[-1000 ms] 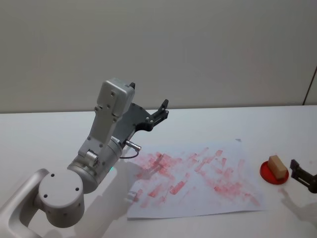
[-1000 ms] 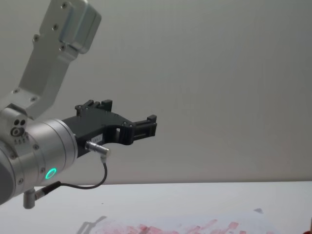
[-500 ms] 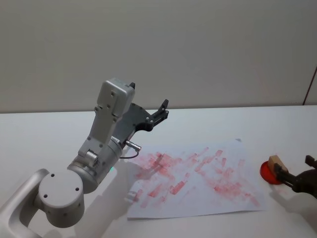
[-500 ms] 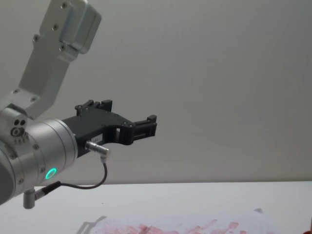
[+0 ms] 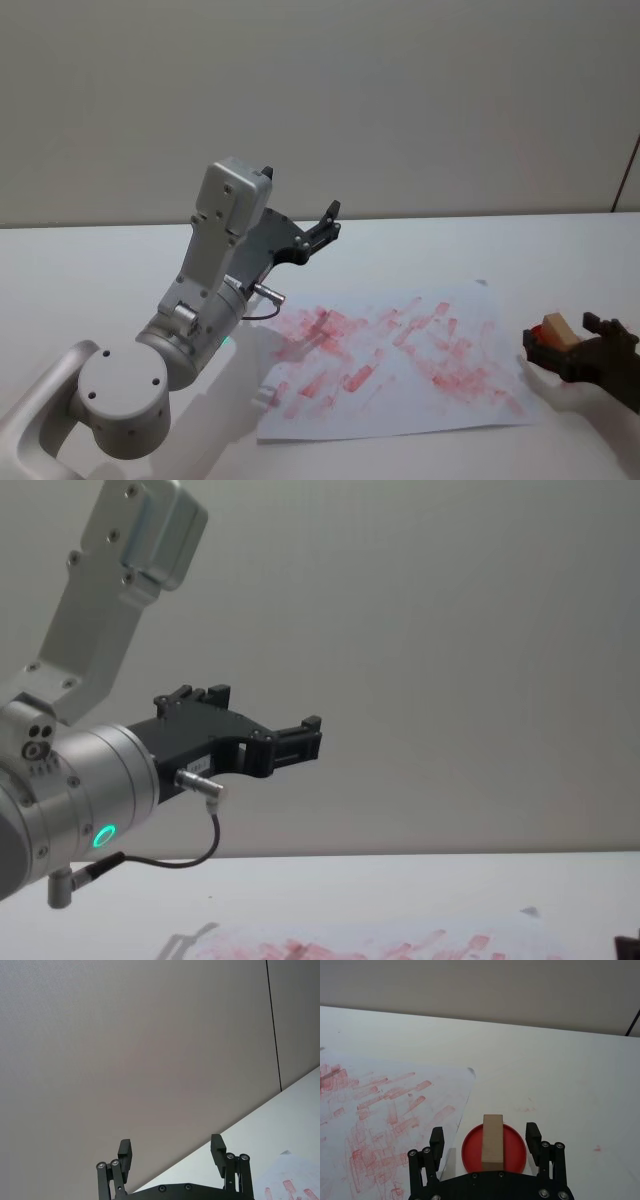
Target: Use the one hand to pick up the stamp and affix it onto the A4 paper.
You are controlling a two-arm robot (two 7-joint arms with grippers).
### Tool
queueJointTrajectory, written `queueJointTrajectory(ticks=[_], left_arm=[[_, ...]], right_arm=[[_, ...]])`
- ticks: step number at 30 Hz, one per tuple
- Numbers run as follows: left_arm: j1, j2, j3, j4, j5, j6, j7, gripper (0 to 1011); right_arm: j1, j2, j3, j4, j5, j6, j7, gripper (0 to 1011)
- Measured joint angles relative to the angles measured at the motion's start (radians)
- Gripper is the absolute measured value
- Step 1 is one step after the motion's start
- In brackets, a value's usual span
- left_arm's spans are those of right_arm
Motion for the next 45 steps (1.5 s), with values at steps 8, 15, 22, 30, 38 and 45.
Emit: queueJointTrajectory(ticks=[8, 15, 22, 30, 38, 45], left_arm=[[0.0, 0.0, 0.0, 0.0, 0.0, 0.0, 0.0, 1001], [0.0, 0.0, 0.0, 0.0, 0.0, 0.0, 0.0, 1001], [0.0, 0.0, 0.0, 0.0, 0.0, 0.0, 0.0, 1001], [0.0, 0.0, 0.0, 0.0, 0.0, 0.0, 0.0, 1001], [0.0, 0.0, 0.0, 0.0, 0.0, 0.0, 0.0, 1001], [0.0, 0.0, 0.0, 0.0, 0.0, 0.0, 0.0, 1001]], right_arm=[[0.039, -0.022, -0.015, 0.039, -0.029, 0.018, 0.027, 1001], [0.056, -0.031, -0.022, 0.057, -0.042, 0.026, 0.038, 858], [0.066, -0.037, -0.026, 0.067, -0.049, 0.031, 0.045, 657], [0.072, -0.04, -0.029, 0.073, -0.053, 0.034, 0.049, 419], [0.076, -0.043, -0.03, 0.077, -0.056, 0.035, 0.052, 220], [0.077, -0.043, -0.031, 0.078, -0.059, 0.035, 0.054, 220]])
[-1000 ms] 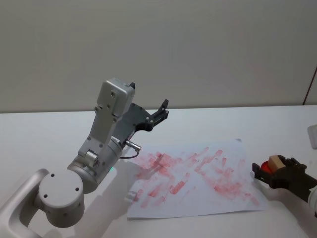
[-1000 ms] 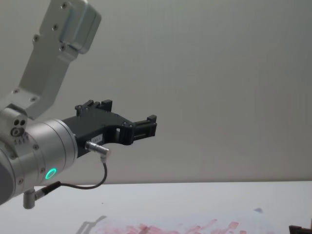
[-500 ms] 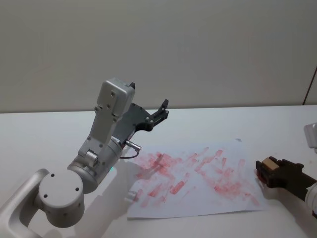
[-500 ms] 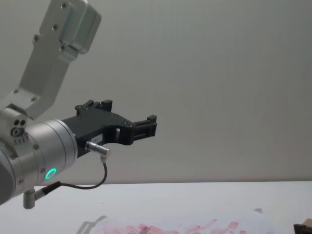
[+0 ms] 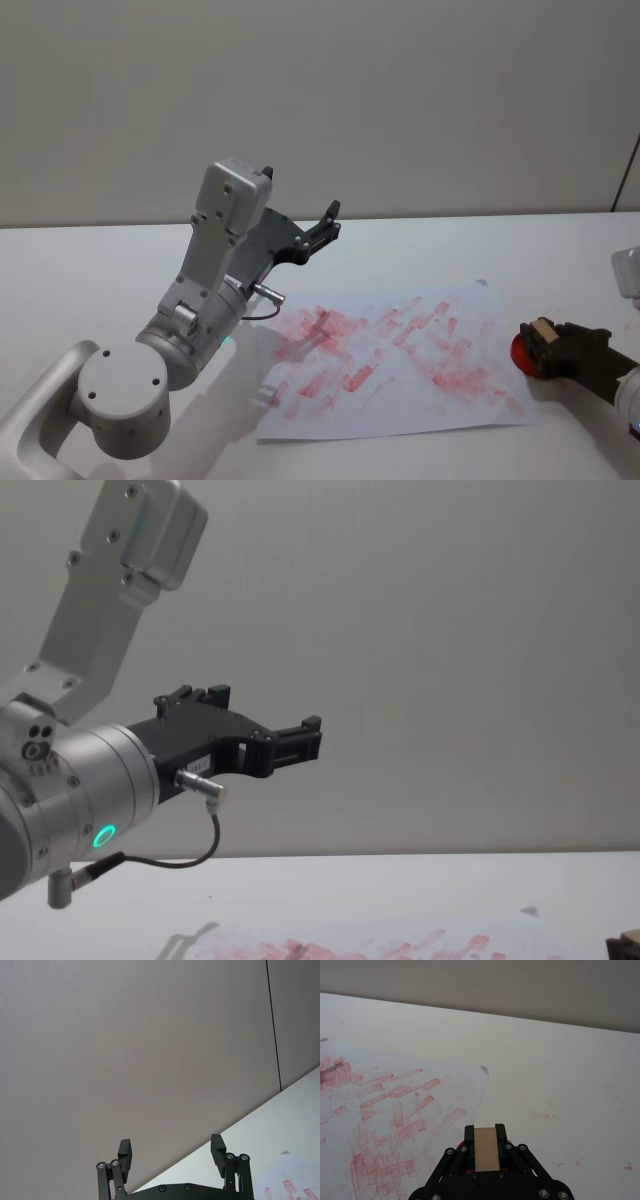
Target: Use the one hand to pick up the stamp and affix it onto the A4 paper.
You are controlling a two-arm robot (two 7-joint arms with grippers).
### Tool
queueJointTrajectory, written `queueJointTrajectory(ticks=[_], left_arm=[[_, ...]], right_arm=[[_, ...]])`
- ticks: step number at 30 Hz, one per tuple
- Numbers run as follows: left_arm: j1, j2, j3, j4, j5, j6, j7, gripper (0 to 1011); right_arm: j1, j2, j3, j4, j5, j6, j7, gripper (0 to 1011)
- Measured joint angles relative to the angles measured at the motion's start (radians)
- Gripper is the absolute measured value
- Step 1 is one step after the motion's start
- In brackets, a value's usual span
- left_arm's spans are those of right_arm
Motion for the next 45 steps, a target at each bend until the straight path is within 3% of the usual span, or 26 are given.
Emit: queueJointTrajectory(ticks=[7, 21, 33, 45], left_arm=[[0.0, 0.0, 0.0, 0.0, 0.0, 0.0, 0.0, 1001], [0.0, 0.0, 0.0, 0.0, 0.0, 0.0, 0.0, 1001], [0.0, 0.0, 0.0, 0.0, 0.0, 0.0, 0.0, 1001], [0.0, 0.0, 0.0, 0.0, 0.0, 0.0, 0.0, 1001]], right_arm=[[0.013, 0.002, -0.003, -0.008, -0.033, -0.016, 0.028, 221], [0.082, -0.013, -0.022, -0.007, -0.107, -0.076, 0.161, 220], [0.164, -0.058, -0.057, 0.064, -0.124, -0.119, 0.334, 220], [0.212, -0.09, -0.093, 0.156, -0.126, -0.095, 0.478, 221]])
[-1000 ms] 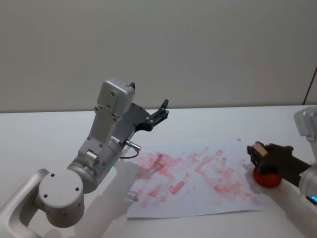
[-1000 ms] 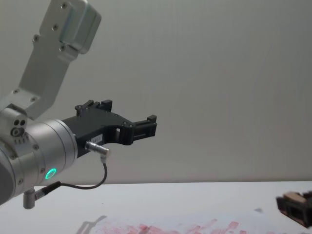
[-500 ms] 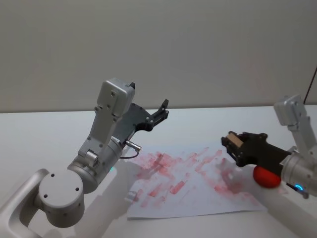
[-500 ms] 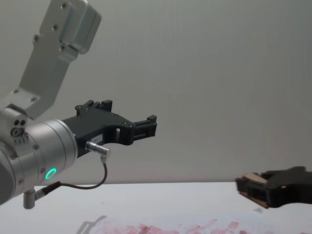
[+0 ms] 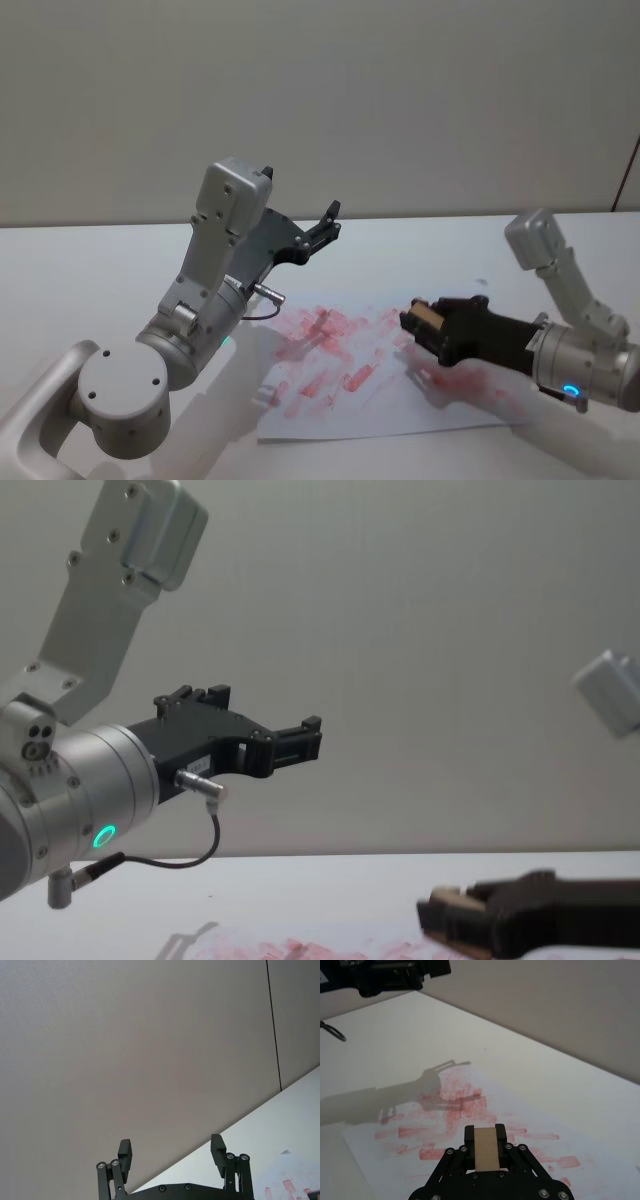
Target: Use the one hand to pick up the stamp and affix it onto the A4 paper.
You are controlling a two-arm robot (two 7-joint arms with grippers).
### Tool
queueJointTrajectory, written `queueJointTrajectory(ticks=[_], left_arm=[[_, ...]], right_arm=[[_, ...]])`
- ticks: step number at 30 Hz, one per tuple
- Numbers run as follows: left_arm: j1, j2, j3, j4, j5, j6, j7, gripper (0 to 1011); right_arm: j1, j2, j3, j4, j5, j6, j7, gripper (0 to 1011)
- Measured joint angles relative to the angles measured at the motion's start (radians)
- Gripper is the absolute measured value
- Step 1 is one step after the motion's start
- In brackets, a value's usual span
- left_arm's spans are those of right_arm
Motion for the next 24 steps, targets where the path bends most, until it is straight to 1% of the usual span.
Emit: queueJointTrajectory(ticks=[3, 11, 17, 24], left_arm=[[0.0, 0.0, 0.0, 0.0, 0.0, 0.0, 0.0, 1001], [0.0, 0.0, 0.0, 0.0, 0.0, 0.0, 0.0, 1001], [0.0, 0.0, 0.0, 0.0, 0.0, 0.0, 0.0, 1001], [0.0, 0.0, 0.0, 0.0, 0.0, 0.0, 0.0, 1001]], right_arm=[[0.006, -0.003, -0.011, 0.026, -0.012, 0.024, 0.037, 220], [0.012, -0.003, -0.027, 0.061, -0.042, 0.059, 0.086, 221], [0.018, -0.002, -0.035, 0.077, -0.058, 0.072, 0.106, 220], [0.026, -0.001, -0.041, 0.087, -0.073, 0.065, 0.114, 221]])
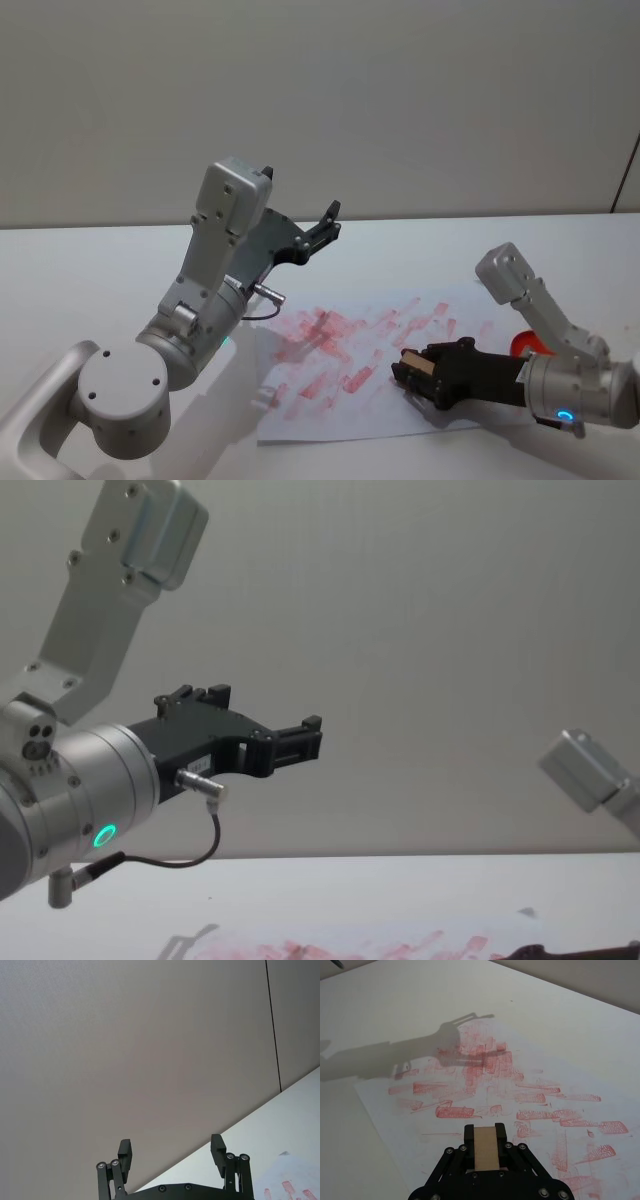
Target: Use the one hand to pick up the stamp and affix it onto the A4 paper.
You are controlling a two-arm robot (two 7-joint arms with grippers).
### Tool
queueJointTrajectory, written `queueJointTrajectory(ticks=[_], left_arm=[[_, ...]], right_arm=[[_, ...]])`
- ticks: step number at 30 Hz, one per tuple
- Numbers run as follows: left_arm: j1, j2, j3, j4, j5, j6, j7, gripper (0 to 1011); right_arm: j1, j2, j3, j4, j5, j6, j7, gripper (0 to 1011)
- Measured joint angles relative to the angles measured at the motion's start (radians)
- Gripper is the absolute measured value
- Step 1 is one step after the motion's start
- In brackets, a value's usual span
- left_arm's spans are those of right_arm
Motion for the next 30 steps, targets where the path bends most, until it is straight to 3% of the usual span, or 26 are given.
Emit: queueJointTrajectory(ticks=[16, 30], left_arm=[[0.0, 0.0, 0.0, 0.0, 0.0, 0.0, 0.0, 1001], [0.0, 0.0, 0.0, 0.0, 0.0, 0.0, 0.0, 1001]], right_arm=[[0.013, 0.006, -0.001, -0.008, -0.023, -0.105, -0.04, 220], [-0.025, 0.048, 0.036, -0.116, 0.043, -0.229, -0.163, 220]])
